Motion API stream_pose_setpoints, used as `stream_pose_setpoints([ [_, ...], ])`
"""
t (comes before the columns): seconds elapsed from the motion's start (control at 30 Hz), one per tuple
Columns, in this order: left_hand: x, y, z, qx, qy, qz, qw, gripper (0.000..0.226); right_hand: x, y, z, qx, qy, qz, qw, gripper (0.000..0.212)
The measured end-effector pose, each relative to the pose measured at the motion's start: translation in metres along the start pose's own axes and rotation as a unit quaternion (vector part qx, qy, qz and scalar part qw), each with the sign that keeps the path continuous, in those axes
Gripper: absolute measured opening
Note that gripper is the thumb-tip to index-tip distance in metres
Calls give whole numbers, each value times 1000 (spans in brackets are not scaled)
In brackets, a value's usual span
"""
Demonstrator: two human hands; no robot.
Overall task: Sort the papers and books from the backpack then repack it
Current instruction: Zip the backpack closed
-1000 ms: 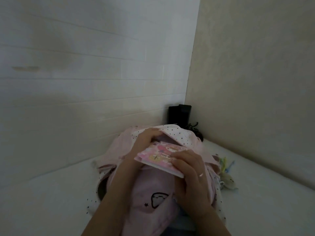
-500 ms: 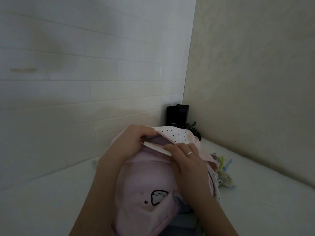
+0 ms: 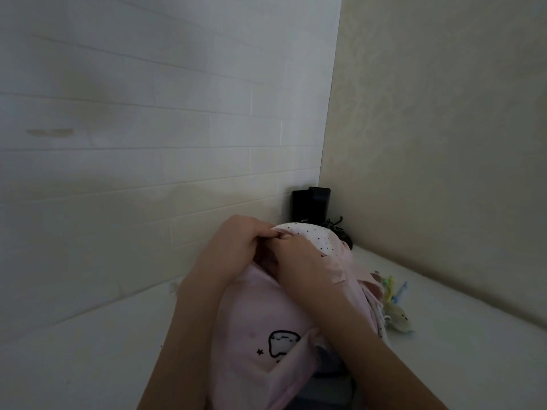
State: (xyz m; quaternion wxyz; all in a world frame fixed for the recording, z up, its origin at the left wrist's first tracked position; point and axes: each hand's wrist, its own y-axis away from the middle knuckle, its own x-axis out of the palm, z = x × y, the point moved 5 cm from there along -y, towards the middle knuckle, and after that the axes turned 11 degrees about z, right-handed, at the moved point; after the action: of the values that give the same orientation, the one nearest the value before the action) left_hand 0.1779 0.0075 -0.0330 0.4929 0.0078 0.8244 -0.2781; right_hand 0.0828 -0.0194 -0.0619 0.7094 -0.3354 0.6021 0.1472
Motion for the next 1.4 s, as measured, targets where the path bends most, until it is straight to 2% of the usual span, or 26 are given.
stream_pose_setpoints([
  [0.03, -1, 2, 4, -5, 10, -8, 1000, 49, 3, 5, -2, -23, -70, 27, 997, 37],
  [0.1, -6, 5, 11, -10, 51, -30, 998, 48, 1, 22, -10, -24, -130, 4, 991, 34],
  [0.2, -1, 1, 15, -35, 73, -10, 997, 47, 5, 31, -24, 26, -33, -22, 999, 33],
  [0.3, 15, -1, 17, -56, 83, 63, 993, 57, 17, 14, -36, 57, -22, 62, 996, 39],
  [0.37, 20, 2, 15, -67, 128, 92, 985, 38, 19, 10, -41, 61, -79, 74, 992, 35],
  [0.43, 19, 7, 17, -87, 159, 92, 979, 23, 9, 18, -47, 54, -133, -14, 989, 27],
  [0.47, 19, 10, 21, -109, 138, 101, 979, 35, 4, 26, -52, 59, -132, -61, 988, 25],
  [0.53, 24, 16, 35, -162, 85, 150, 972, 64, 2, 35, -68, 103, -107, -96, 984, 26],
  [0.63, 29, 23, 49, -231, 108, 164, 953, 72, 6, 31, -92, 158, -100, -71, 980, 30],
  [0.77, 26, 24, 51, -212, 136, 133, 959, 42, -8, 25, -75, 122, -50, -42, 990, 25],
  [0.83, 23, 27, 52, -208, 177, 140, 952, 27, -29, 30, -43, 73, -16, -98, 992, 22],
  [0.9, 17, 30, 53, -200, 198, 136, 950, 22, -45, 27, -5, -15, -56, -140, 988, 17],
  [0.93, 10, 30, 56, -188, 185, 112, 958, 25, -44, 18, 10, -49, -75, -110, 990, 19],
  [0.97, 2, 30, 57, -175, 168, 73, 967, 30, -36, 6, 21, -64, -83, -46, 993, 23],
  [1.03, -15, 33, 59, -162, 154, -16, 975, 34, -6, -12, 30, -27, -121, 106, 987, 22],
  [1.1, -22, 39, 62, -171, 180, -64, 967, 24, 26, -16, 35, -4, -109, 181, 977, 21],
  [1.17, -21, 42, 65, -183, 190, -59, 963, 20, 42, -16, 38, -12, -101, 148, 984, 21],
  [1.27, -5, 42, 67, -193, 180, 58, 963, 28, 30, -17, 26, 28, -217, -5, 976, 24],
  [1.33, 11, 39, 61, -183, 177, 145, 956, 35, 19, -14, 9, 99, -156, -112, 976, 33],
  [1.4, 20, 32, 52, -178, 132, 134, 966, 36, 15, -6, -1, 159, -72, -161, 971, 43],
])
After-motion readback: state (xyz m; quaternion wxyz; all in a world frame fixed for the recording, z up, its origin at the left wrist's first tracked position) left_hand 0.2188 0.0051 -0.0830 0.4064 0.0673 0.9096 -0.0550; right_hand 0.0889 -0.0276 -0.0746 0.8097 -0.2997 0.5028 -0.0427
